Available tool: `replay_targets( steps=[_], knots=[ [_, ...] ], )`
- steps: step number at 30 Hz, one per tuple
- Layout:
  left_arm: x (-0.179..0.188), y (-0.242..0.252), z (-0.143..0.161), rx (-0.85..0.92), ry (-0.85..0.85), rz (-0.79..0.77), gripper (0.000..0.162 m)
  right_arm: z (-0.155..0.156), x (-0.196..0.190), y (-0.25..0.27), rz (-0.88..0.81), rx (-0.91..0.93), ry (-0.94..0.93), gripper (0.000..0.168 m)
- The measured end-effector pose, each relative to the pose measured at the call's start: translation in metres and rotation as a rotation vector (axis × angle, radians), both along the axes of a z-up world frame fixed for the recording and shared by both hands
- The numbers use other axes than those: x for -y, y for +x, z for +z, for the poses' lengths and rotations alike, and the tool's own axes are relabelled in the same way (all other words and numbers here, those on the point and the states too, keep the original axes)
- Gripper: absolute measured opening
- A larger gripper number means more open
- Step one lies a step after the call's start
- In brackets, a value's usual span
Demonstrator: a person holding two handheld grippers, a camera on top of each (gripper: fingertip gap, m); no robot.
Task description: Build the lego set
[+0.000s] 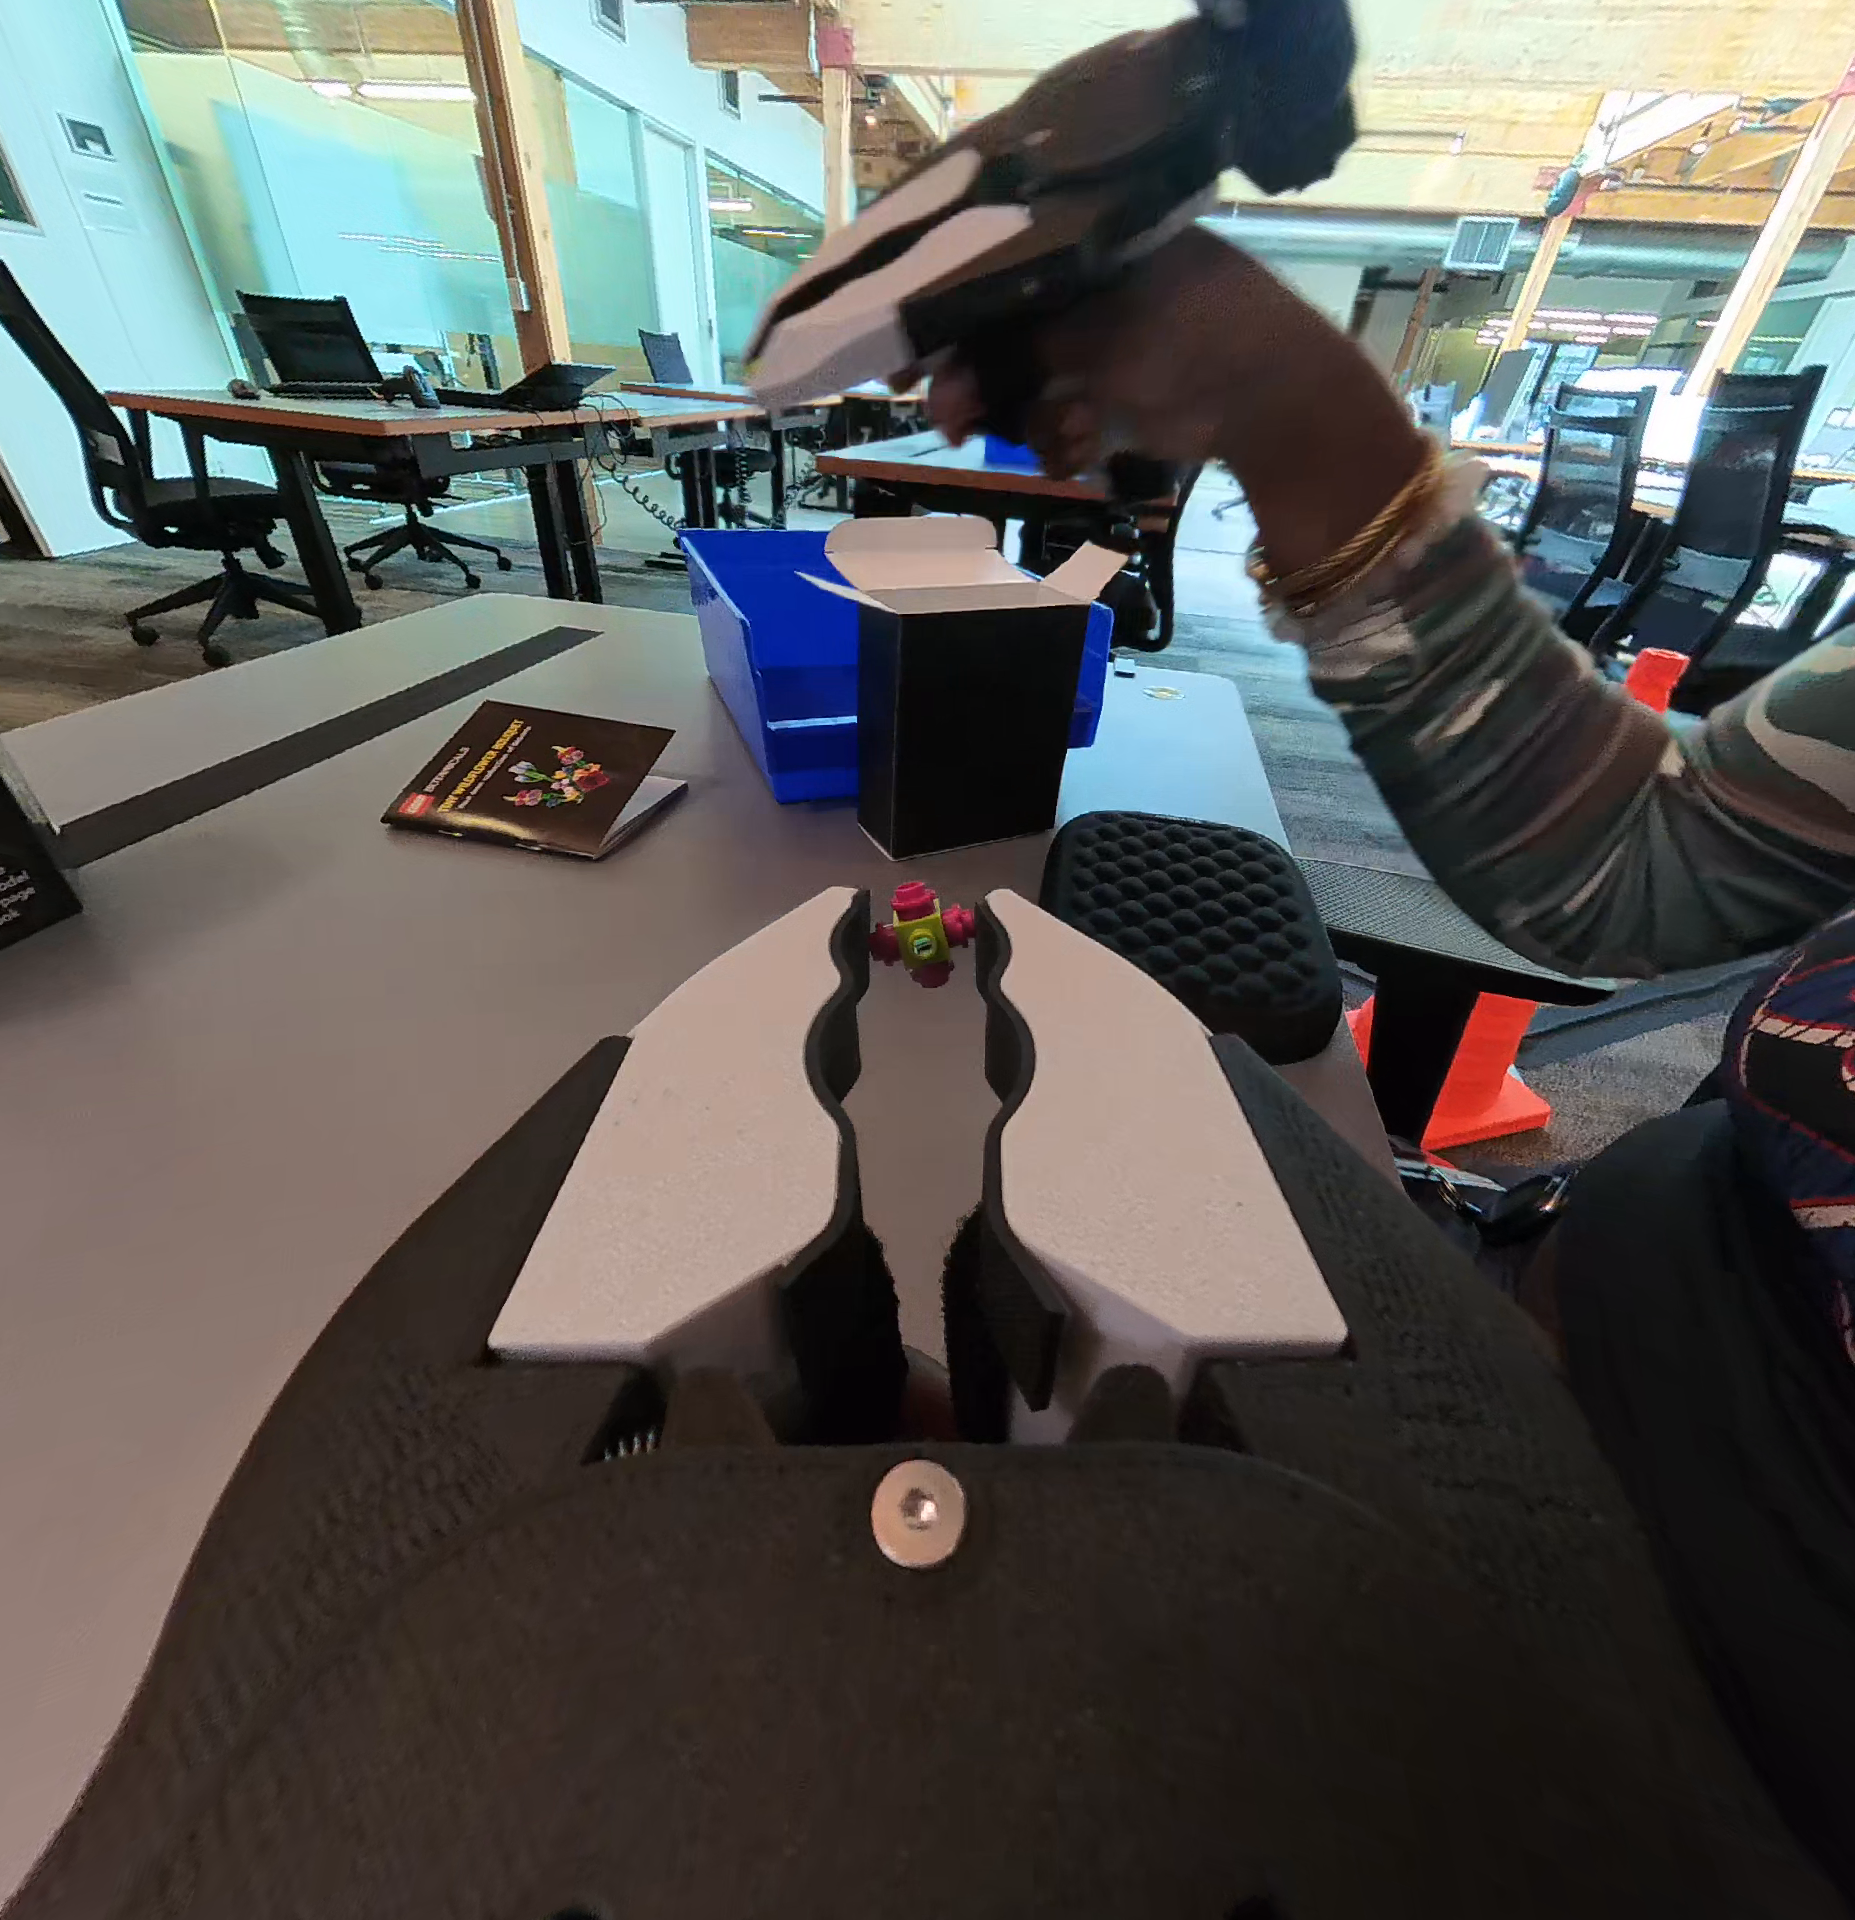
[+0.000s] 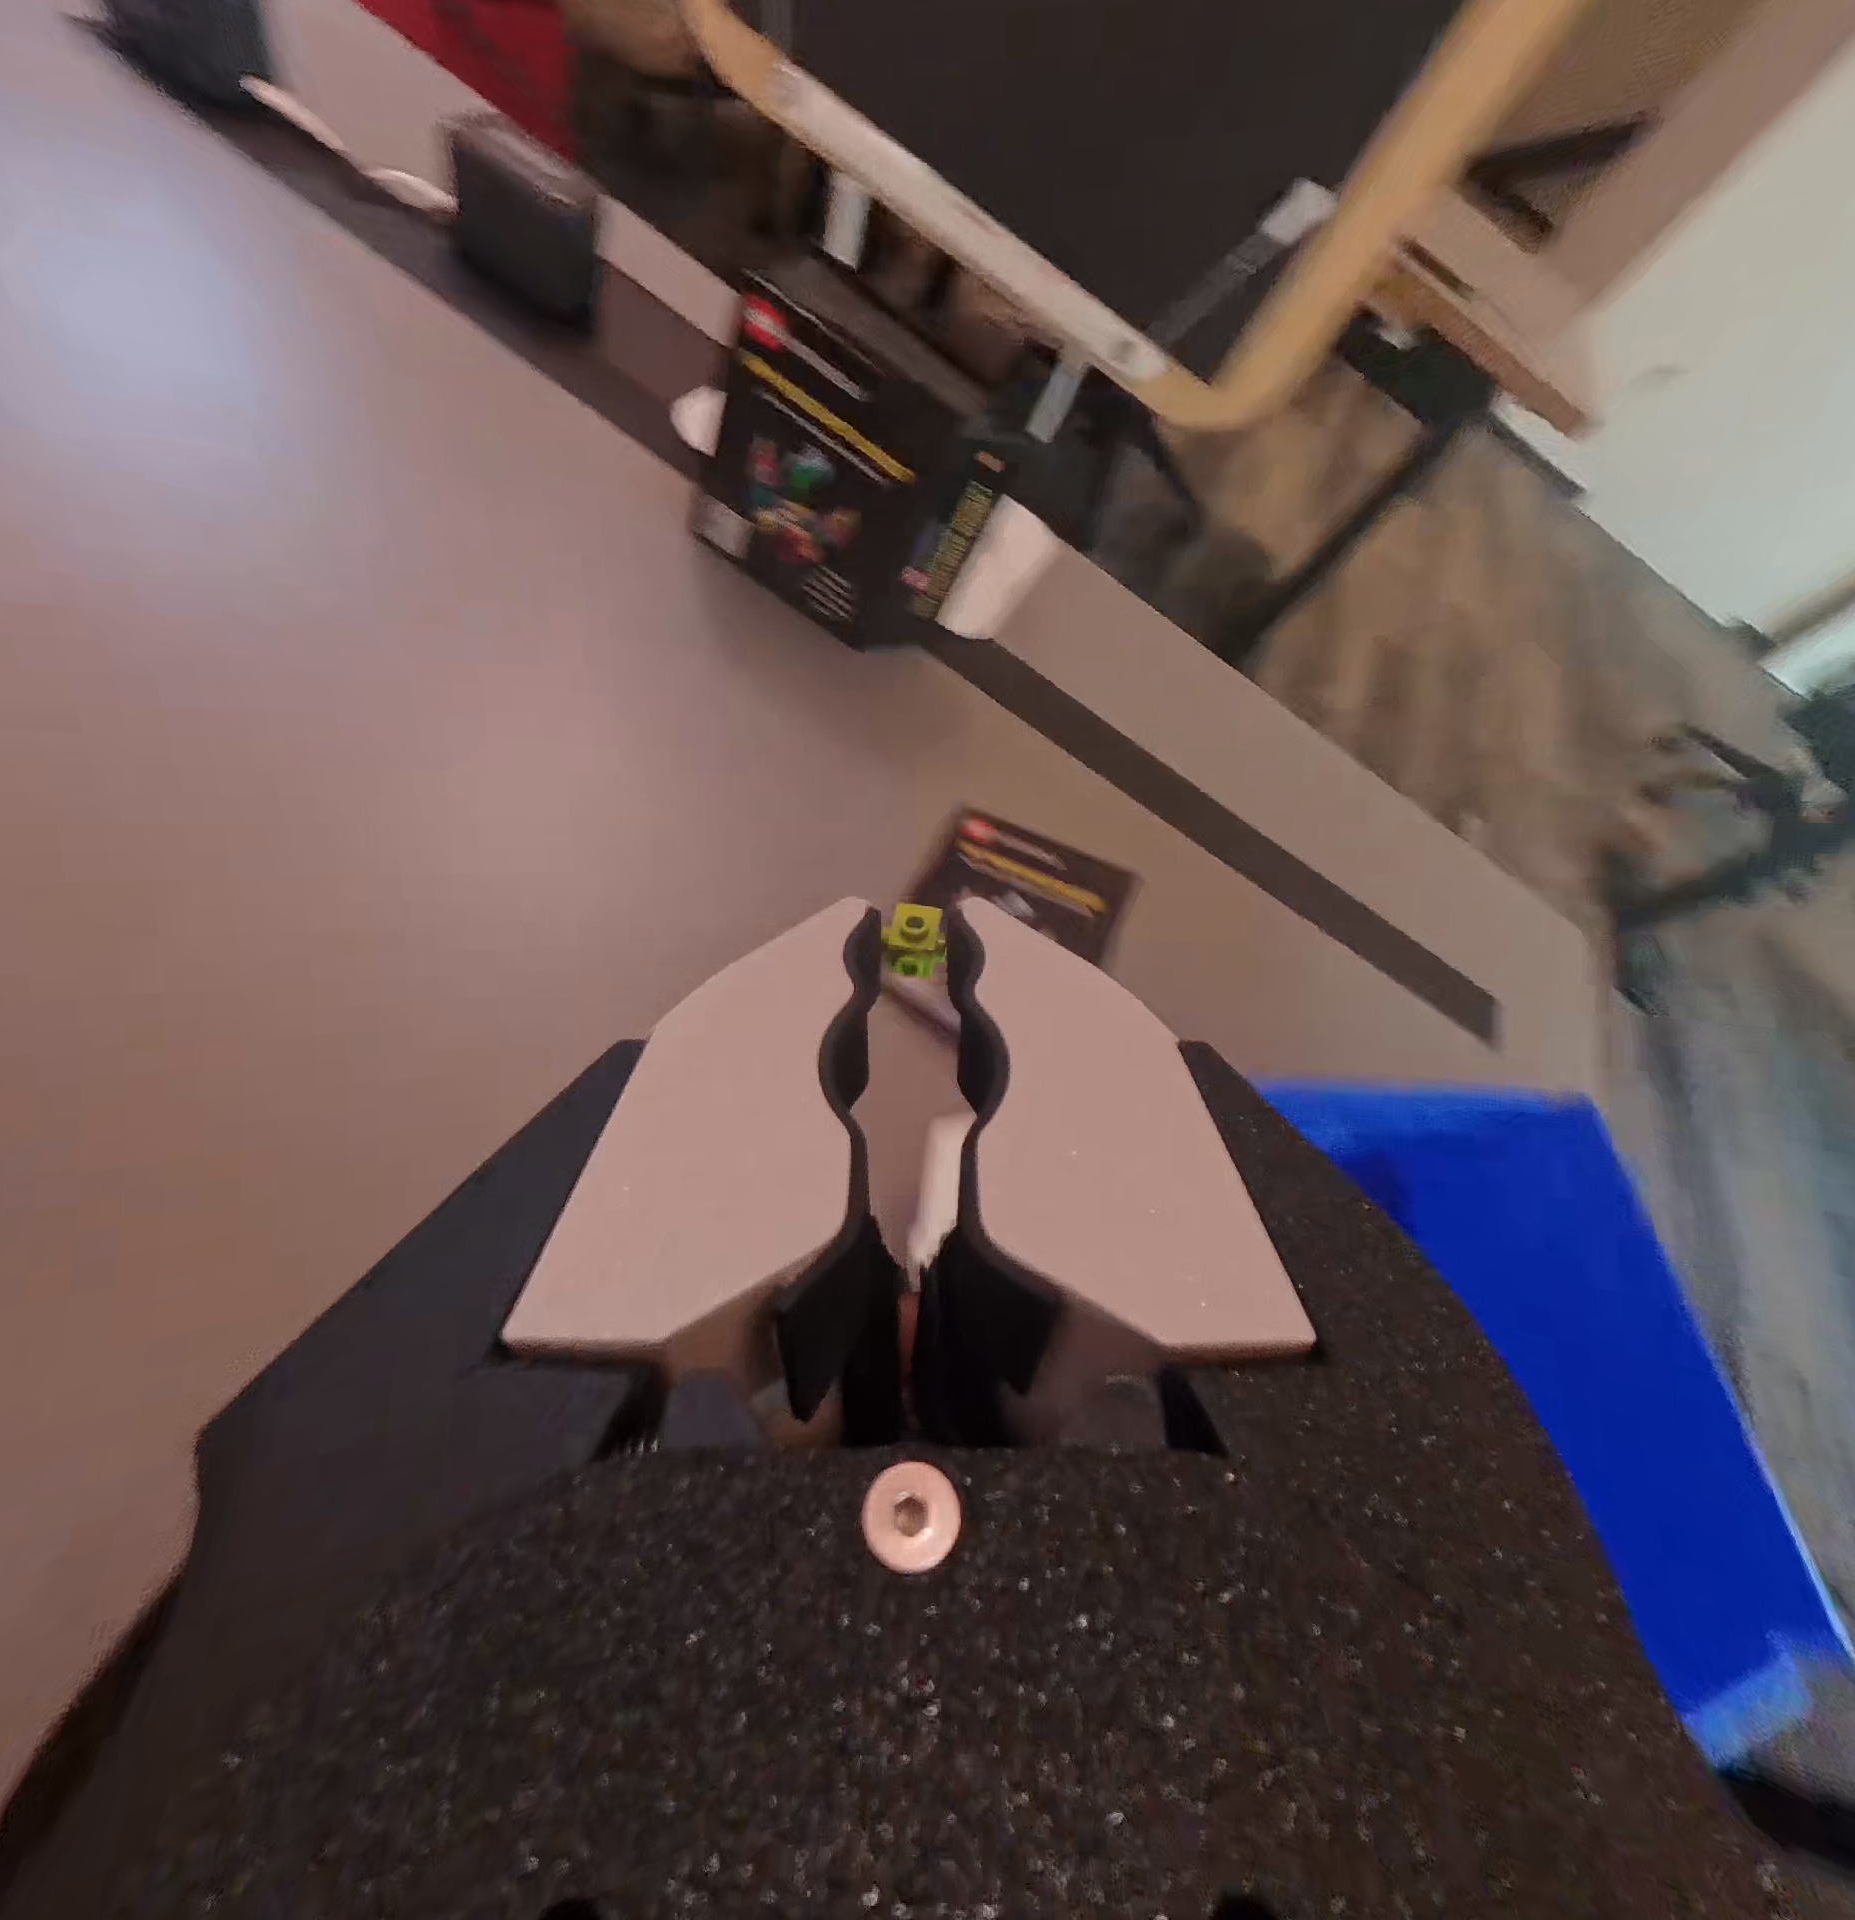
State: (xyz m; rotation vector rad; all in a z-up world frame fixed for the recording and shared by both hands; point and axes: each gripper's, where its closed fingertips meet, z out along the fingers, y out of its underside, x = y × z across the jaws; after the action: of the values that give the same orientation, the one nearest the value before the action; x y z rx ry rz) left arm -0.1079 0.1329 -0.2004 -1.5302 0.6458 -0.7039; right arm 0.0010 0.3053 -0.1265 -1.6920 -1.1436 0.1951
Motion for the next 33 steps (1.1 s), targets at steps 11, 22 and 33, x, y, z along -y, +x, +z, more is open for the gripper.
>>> replay_targets(
  steps=[11, 22, 33],
  knots=[
    [0.002, 0.028, 0.000, -0.085, 0.017, -0.035, 0.019, -0.050, -0.003, 0.109, -0.217, 0.016, -0.231, 0.017],
    [-0.005, 0.017, 0.019, -0.138, 0.252, 0.115, 0.019, -0.016, 0.084, 0.008, 0.348, -0.329, -0.272, 0.023],
    [-0.010, 0.000, 0.021, -0.554, 0.496, 0.359, 0.019, -0.041, 0.173, -0.105, 0.655, -0.475, -0.412, 0.016]
  ],
)
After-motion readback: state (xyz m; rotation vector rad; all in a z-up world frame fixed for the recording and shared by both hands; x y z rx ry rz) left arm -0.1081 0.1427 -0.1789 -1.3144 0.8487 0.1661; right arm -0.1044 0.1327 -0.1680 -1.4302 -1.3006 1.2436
